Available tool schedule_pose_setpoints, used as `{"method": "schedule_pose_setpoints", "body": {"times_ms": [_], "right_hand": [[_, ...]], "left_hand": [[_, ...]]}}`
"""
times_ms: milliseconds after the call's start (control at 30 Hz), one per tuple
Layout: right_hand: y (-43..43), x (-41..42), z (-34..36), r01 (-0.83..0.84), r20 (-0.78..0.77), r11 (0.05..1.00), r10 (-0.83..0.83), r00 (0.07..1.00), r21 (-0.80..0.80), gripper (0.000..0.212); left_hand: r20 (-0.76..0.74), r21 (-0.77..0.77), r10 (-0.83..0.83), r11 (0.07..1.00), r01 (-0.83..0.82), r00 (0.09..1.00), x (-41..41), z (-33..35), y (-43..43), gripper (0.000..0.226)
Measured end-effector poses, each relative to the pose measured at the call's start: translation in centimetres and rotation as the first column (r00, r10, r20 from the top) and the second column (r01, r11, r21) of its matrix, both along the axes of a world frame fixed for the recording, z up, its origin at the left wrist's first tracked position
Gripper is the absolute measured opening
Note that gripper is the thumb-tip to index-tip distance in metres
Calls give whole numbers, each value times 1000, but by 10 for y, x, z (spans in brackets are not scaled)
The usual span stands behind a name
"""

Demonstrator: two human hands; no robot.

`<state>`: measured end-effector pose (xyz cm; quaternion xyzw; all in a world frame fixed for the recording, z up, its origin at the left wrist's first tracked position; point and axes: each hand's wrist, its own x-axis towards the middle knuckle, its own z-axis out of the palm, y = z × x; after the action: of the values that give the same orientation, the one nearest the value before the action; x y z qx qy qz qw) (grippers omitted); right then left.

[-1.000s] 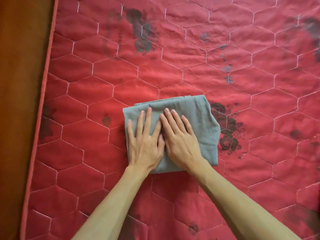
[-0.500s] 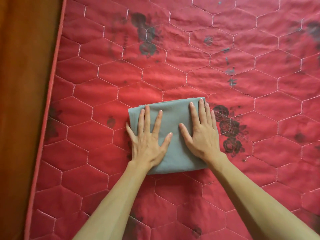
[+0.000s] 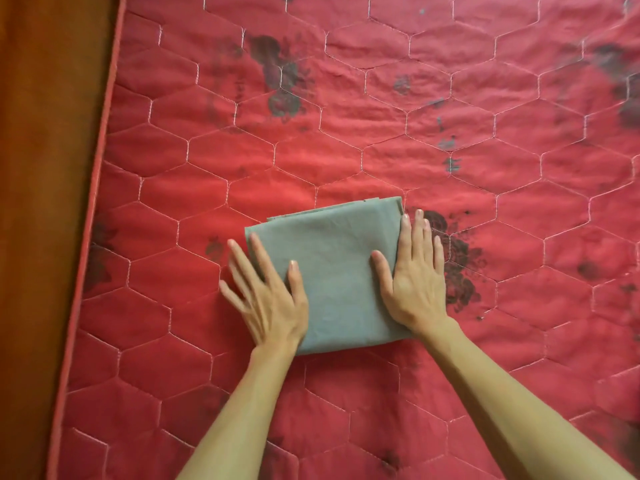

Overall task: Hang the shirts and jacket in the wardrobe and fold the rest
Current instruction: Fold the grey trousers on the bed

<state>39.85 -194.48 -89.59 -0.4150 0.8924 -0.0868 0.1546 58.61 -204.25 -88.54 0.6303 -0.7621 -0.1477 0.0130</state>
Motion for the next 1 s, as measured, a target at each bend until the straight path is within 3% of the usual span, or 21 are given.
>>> {"method": "schedule_pose_setpoints", "body": {"times_ms": [67,167,233,333,467,567,633,700,833,900,1000], "right_hand": [[11,13,8,-66,-69,998,64,996,-22,76],[21,47,9,-301,-101,953,295,950,-39,69],[23,56,3,-381,-78,924,377,923,-31,66],[22,42,-2,-359,-79,933,356,931,-22,66],[38,23,10,108,59,994,-107,992,-7,84],[41,28,32,280,256,960,-262,931,-34,87],[38,30,43,439,440,897,-417,795,57,91],[39,29,52,571,569,797,-568,595,199,90],[46,27,80,638,800,662,-588,116,393,46],[50,32,104,611,839,669,-544,14,424,43],[52,39,150,582,869,696,-493,-38,421,56]], "left_hand": [[47,-47,-144,988,146,988,10,6,28,74],[121,-47,-455,885,462,882,15,4,50,69],[108,-39,-486,869,492,867,16,-4,43,68],[31,-19,-413,910,414,910,16,-5,33,64],[-57,-29,-264,964,263,963,24,4,32,69],[-230,72,111,993,-96,967,21,20,36,85],[-240,243,345,926,-288,907,17,35,35,89],[-174,360,420,869,-339,891,22,40,24,83],[-161,760,616,576,-301,771,41,62,-12,57],[-142,882,621,433,-186,771,51,82,-17,48],[-163,927,645,360,-109,747,62,121,-15,47]]}}
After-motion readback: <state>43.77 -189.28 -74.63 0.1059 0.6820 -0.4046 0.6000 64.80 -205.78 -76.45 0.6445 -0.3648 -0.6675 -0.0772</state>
